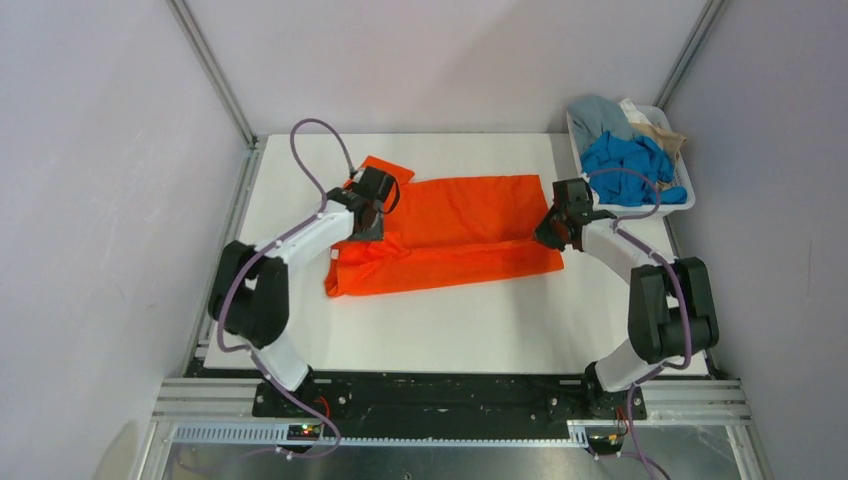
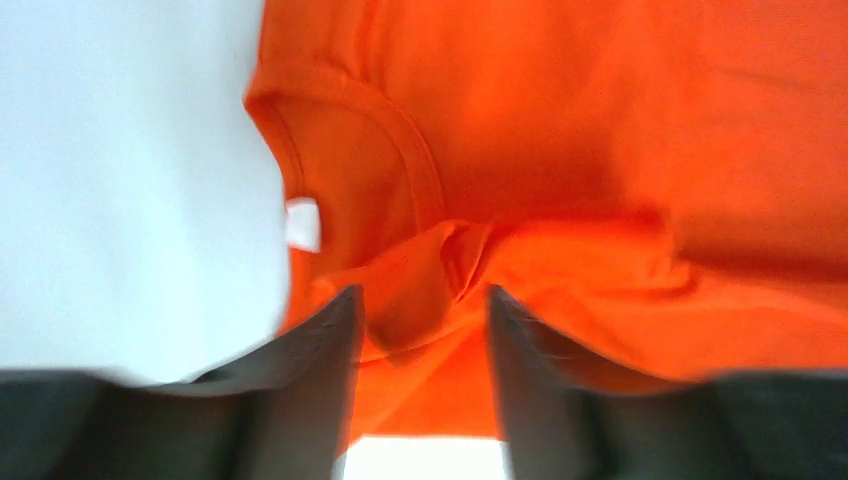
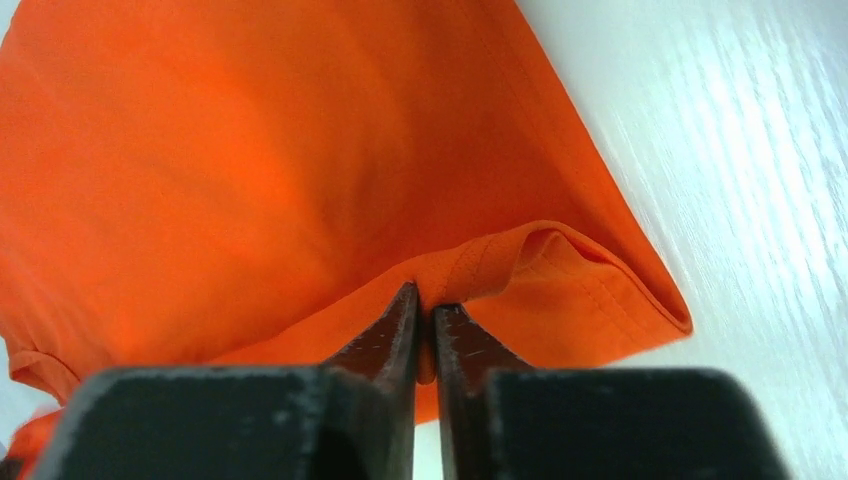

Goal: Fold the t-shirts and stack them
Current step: Fold the flattened tshirt in 1/3 of the way

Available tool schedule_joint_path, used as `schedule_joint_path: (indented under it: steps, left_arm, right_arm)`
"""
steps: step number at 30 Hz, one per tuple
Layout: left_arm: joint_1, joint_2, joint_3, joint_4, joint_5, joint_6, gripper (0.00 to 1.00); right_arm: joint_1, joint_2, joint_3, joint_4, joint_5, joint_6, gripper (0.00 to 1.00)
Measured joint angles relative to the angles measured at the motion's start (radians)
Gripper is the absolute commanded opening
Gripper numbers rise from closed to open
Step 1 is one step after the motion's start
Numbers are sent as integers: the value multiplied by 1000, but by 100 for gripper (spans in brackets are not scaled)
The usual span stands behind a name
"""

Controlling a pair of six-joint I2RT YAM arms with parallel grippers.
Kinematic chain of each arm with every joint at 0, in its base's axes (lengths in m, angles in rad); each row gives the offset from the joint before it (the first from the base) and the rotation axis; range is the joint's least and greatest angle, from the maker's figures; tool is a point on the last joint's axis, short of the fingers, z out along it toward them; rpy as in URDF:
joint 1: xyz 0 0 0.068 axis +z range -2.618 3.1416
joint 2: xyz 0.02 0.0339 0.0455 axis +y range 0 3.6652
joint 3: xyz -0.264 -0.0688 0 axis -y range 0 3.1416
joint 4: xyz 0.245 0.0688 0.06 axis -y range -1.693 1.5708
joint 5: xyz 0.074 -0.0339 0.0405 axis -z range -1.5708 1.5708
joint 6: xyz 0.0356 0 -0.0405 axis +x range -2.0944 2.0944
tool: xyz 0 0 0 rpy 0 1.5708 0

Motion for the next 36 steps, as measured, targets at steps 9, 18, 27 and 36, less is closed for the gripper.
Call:
schedule_joint_path:
  steps: [9,18,27,36]
  left_arm:
    - [80,105,200,4,-19,101,100]
    - [61,-76,77,40,109,3,100]
    - [21,-47,-153,111,229,-87,100]
    - [24,6,-275,230,286,-146,100]
  right_arm:
    - [-25,92,133,-19,45,-30,98]
    - [81,8,139,-85,118,-92,99]
    - [112,124,137,-32,9,-137,99]
    - [113,128,17,2,-7,-148,97]
